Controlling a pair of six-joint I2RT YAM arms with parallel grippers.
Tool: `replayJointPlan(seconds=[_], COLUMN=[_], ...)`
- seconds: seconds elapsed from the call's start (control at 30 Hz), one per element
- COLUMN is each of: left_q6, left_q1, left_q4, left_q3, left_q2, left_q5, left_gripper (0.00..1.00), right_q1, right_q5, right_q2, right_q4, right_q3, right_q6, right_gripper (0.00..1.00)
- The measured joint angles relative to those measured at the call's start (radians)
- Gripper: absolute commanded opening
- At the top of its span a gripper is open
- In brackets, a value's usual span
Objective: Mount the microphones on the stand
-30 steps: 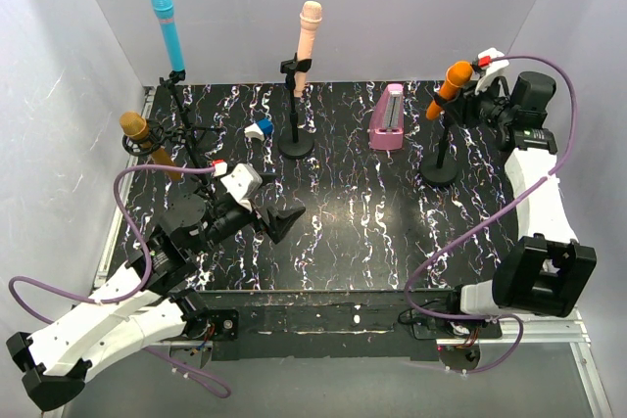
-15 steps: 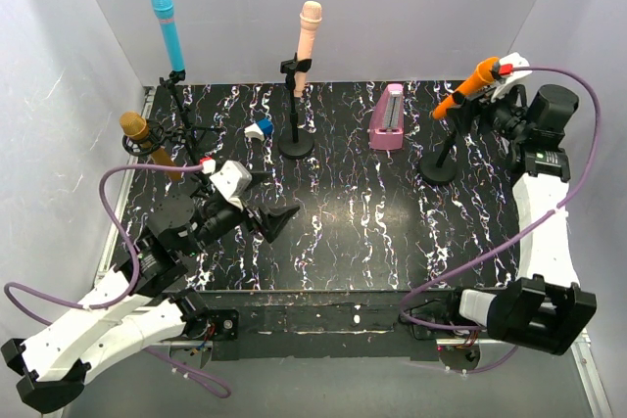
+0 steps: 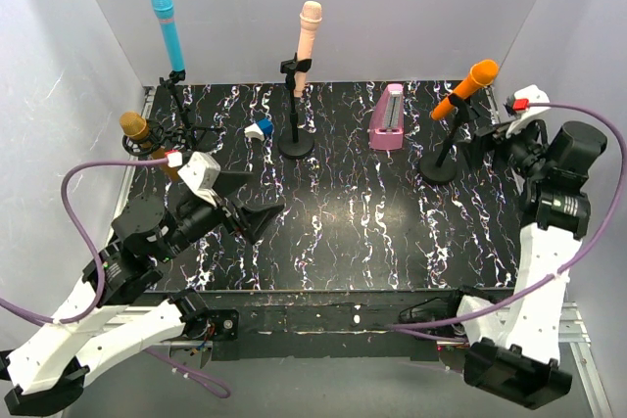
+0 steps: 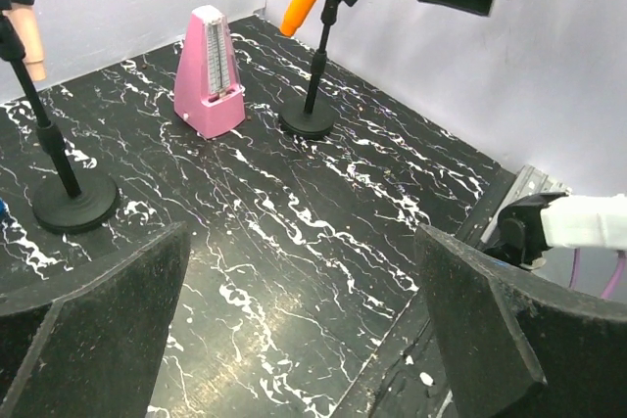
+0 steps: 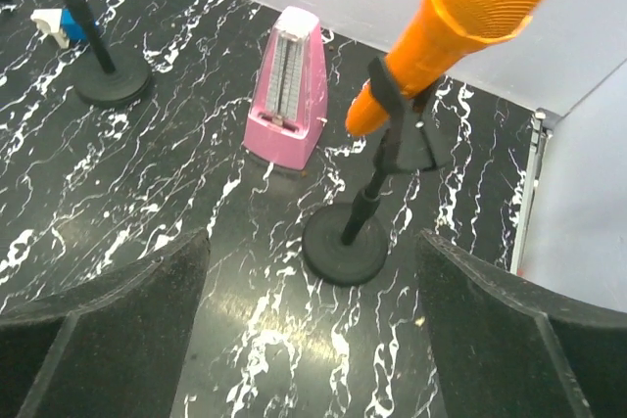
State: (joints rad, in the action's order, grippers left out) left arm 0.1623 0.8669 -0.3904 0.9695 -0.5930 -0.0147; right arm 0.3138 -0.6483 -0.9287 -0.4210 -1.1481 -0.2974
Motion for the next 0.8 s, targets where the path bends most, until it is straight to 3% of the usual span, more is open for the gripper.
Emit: replayJointPlan(seconds=[0.4,0.63,0.8], left_q6=[0.126,0.07,0.038], left_q1=[0.0,0.0,0.0], left_q4=[-0.251,-0.379,-0.419], left_q3=[0.194,0.488,0.598], left_q2=[-0.048,-0.227,-0.278], left_q5=[0.2,0.336,0.363], left_gripper=[0.98,0.98,0.98], right_q1=[0.104,0.105,0.105], right_q5=[-0.093,0.095,0.213], right_q2=[0.262,0.364,0.408], right_q4=[-0.364,-0.497,-0.536], right_q3=[-0.057,-0.166,-0.211], right_q6=[0.174,0.231,0.253], right_gripper=[0.98,0.98,0.98])
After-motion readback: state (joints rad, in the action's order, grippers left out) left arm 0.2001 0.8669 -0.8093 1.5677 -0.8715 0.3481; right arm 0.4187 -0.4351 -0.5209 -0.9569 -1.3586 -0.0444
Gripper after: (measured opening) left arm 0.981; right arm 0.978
